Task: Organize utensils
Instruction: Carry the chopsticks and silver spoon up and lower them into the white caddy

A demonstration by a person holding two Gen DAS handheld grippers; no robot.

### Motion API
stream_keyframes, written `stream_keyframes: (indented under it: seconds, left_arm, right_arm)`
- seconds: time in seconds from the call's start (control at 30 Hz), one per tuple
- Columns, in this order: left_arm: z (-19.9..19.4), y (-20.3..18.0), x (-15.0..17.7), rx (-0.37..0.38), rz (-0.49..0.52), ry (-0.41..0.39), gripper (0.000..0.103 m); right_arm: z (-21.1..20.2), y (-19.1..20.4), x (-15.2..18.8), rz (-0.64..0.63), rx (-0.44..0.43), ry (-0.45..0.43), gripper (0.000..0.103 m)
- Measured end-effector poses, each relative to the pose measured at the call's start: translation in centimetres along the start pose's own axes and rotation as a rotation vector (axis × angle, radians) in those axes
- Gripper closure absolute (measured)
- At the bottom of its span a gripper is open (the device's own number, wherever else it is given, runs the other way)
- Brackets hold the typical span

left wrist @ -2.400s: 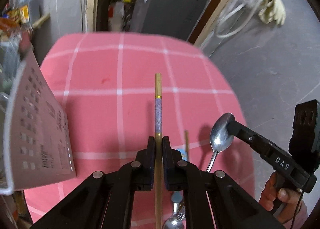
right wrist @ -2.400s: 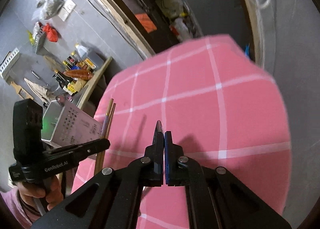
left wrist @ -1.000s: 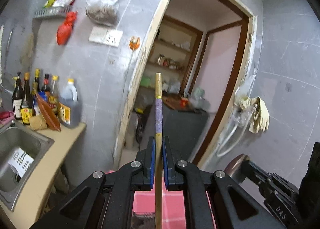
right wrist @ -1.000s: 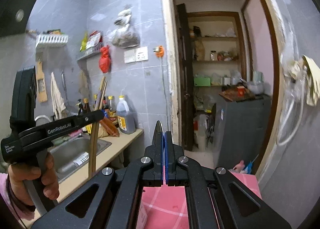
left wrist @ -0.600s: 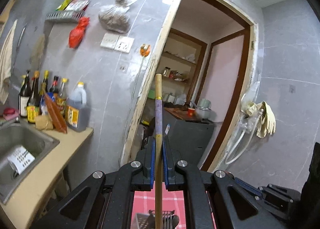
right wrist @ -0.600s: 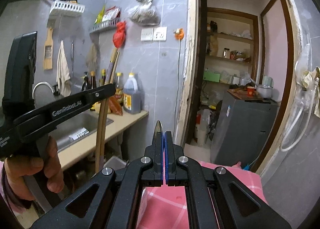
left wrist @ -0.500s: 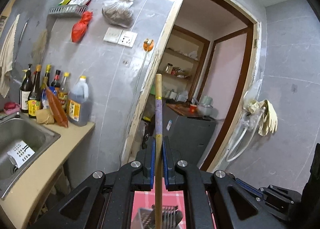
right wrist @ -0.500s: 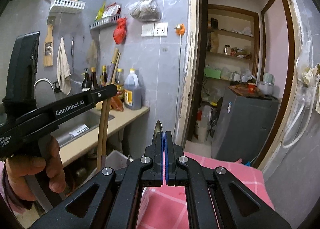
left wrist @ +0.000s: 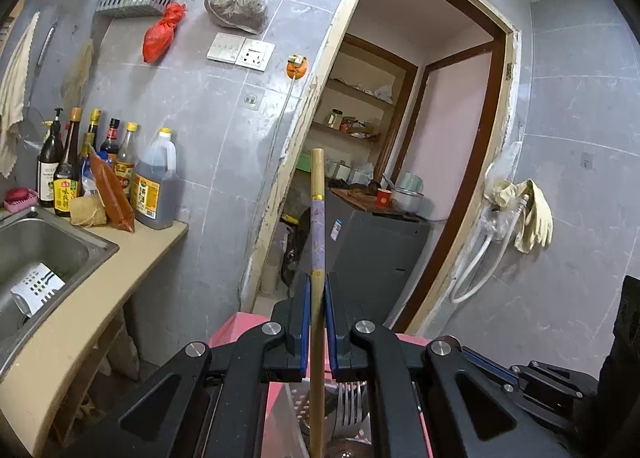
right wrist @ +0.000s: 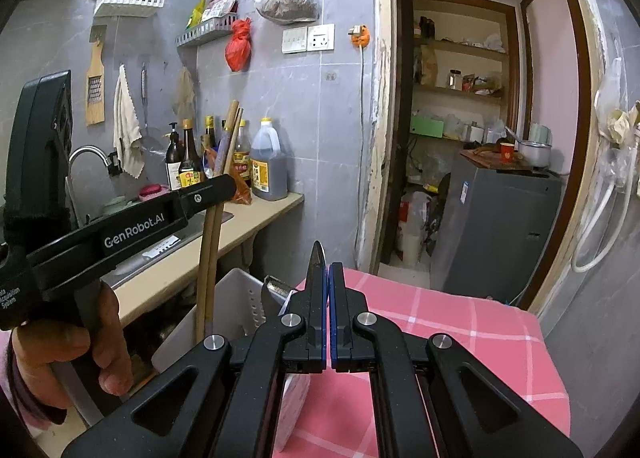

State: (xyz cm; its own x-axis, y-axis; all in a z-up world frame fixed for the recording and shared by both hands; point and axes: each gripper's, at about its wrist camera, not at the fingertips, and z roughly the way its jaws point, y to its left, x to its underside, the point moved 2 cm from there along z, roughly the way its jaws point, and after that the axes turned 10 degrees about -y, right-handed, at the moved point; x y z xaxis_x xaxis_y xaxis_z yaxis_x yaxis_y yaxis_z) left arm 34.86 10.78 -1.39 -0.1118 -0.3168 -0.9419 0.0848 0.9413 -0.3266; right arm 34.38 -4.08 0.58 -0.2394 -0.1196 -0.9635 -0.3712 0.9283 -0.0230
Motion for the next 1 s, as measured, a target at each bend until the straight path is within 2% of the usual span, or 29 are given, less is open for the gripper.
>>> stream_keyframes:
  seconds: [0.4,0.63,0.9,1.0]
  left_arm:
    - [-1.1,0.3,1.7,0.077,-0.002,0.045,0.096]
    - [-1.4,0.2,1.3,0.036,0.048,0.034,0.095]
    - [-1.4,-1.1,0.8,0.025,0.118,-0.036,0.095]
    - [-1.7,-1.3,1.0,0.033,0.122,-0.034,0.095]
  right_arm:
    - [-0.2,0.1,1.5,0.002,-0.022,0.034,0.101]
    - [-0.1,-0.3,2.4,0.044,-0.037,0.058,0.101]
    - [-0.3,-0.5,2.8,0.051,-0.043,0.055,0.101]
    - [-0.3,-0.6,2.8,0.056,-0.043,0.054,0.101]
